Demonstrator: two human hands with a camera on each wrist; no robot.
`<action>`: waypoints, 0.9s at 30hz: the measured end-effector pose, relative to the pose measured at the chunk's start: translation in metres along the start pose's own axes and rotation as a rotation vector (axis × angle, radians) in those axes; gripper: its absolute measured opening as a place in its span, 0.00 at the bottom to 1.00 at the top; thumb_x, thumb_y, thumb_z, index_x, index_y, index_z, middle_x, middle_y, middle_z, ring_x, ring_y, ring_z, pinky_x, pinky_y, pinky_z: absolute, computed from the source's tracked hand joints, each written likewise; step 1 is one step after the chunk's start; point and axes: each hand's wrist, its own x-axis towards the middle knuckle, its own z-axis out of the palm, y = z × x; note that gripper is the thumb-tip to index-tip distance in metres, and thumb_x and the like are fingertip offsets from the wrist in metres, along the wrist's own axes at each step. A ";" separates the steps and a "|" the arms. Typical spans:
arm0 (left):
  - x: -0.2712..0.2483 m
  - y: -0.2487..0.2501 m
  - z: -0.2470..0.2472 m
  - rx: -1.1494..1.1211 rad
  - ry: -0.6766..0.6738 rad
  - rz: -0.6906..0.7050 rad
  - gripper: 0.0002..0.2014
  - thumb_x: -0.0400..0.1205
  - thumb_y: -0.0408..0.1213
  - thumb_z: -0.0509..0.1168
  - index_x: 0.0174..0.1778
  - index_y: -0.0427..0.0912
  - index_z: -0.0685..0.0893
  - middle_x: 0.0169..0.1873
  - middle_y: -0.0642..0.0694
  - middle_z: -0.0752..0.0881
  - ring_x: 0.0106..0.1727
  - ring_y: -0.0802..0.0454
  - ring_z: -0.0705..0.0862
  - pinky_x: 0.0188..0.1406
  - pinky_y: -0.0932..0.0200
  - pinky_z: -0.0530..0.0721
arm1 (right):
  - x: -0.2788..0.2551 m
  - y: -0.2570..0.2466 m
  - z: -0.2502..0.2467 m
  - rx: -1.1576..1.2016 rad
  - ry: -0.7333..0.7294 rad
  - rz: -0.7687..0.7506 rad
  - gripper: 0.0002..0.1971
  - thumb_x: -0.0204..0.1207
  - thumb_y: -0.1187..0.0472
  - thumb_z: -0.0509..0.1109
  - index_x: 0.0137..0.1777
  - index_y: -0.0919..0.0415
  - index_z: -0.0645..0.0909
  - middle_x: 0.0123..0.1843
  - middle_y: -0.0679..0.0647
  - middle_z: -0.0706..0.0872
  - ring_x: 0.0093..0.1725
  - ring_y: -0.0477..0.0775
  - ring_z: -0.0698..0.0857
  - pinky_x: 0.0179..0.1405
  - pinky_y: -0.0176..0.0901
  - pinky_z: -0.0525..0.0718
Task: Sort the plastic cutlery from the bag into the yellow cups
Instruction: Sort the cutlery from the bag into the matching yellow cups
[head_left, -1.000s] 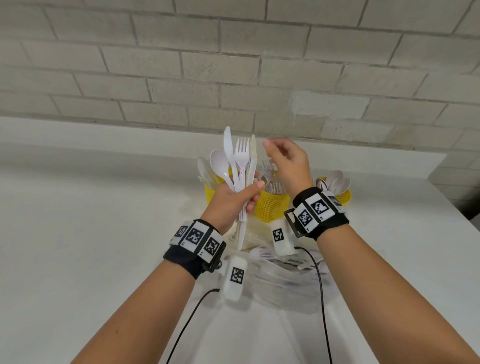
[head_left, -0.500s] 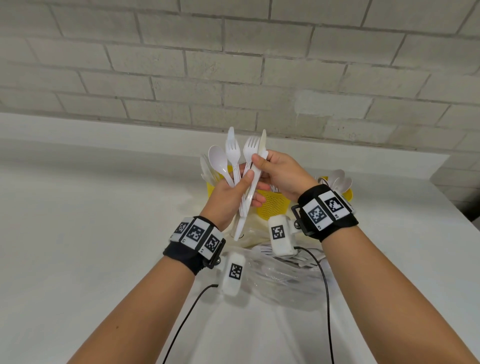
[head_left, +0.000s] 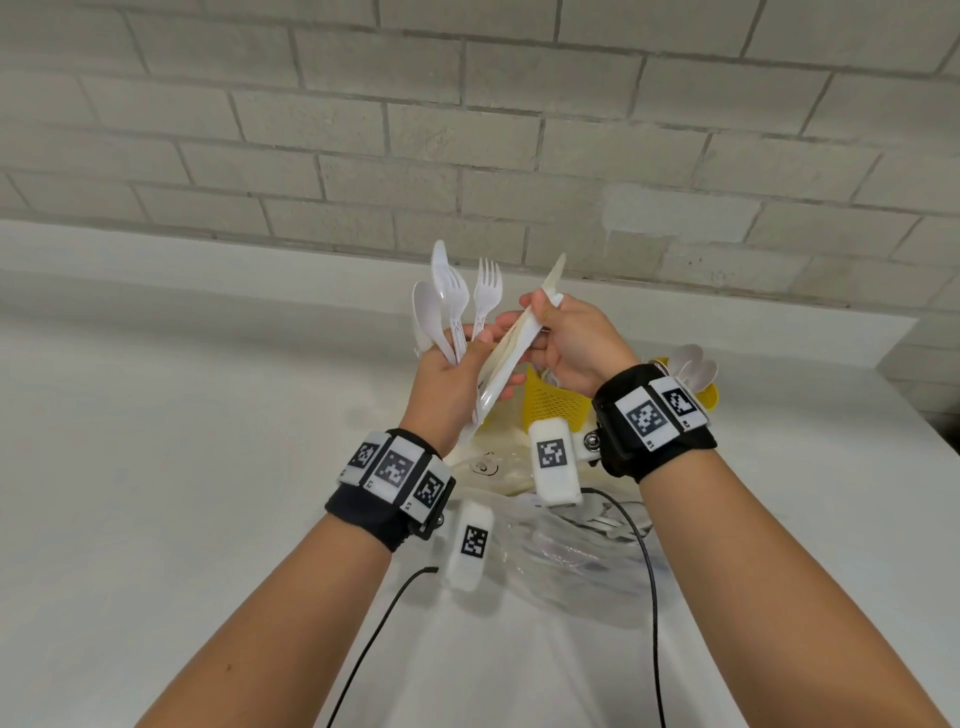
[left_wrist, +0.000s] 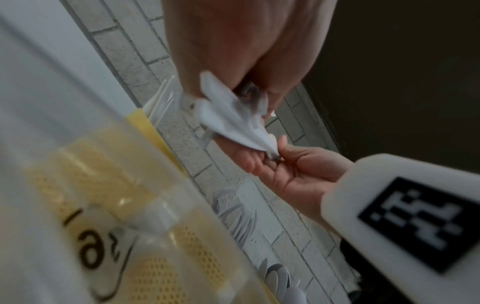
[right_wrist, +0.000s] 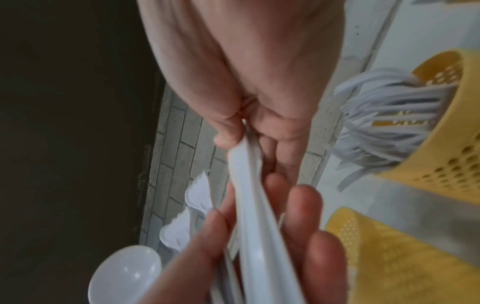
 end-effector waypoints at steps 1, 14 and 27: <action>0.001 0.002 -0.002 0.036 0.044 0.022 0.10 0.87 0.38 0.59 0.50 0.44 0.86 0.41 0.39 0.89 0.40 0.45 0.90 0.41 0.50 0.88 | 0.003 -0.003 0.001 0.045 0.035 -0.011 0.11 0.87 0.60 0.52 0.45 0.61 0.73 0.39 0.60 0.84 0.31 0.53 0.89 0.36 0.45 0.89; -0.004 0.020 -0.052 0.107 0.210 0.102 0.07 0.86 0.38 0.60 0.45 0.45 0.83 0.26 0.49 0.75 0.22 0.56 0.70 0.21 0.65 0.70 | 0.043 0.024 0.045 -0.421 0.101 -0.406 0.06 0.84 0.64 0.58 0.46 0.56 0.72 0.37 0.49 0.81 0.41 0.55 0.84 0.46 0.46 0.81; -0.007 0.014 -0.040 0.101 -0.026 -0.111 0.13 0.80 0.43 0.68 0.35 0.40 0.79 0.19 0.50 0.63 0.19 0.54 0.61 0.21 0.60 0.57 | 0.032 0.022 0.043 -0.553 0.037 -0.384 0.13 0.82 0.63 0.63 0.63 0.62 0.80 0.59 0.54 0.86 0.56 0.47 0.83 0.61 0.38 0.79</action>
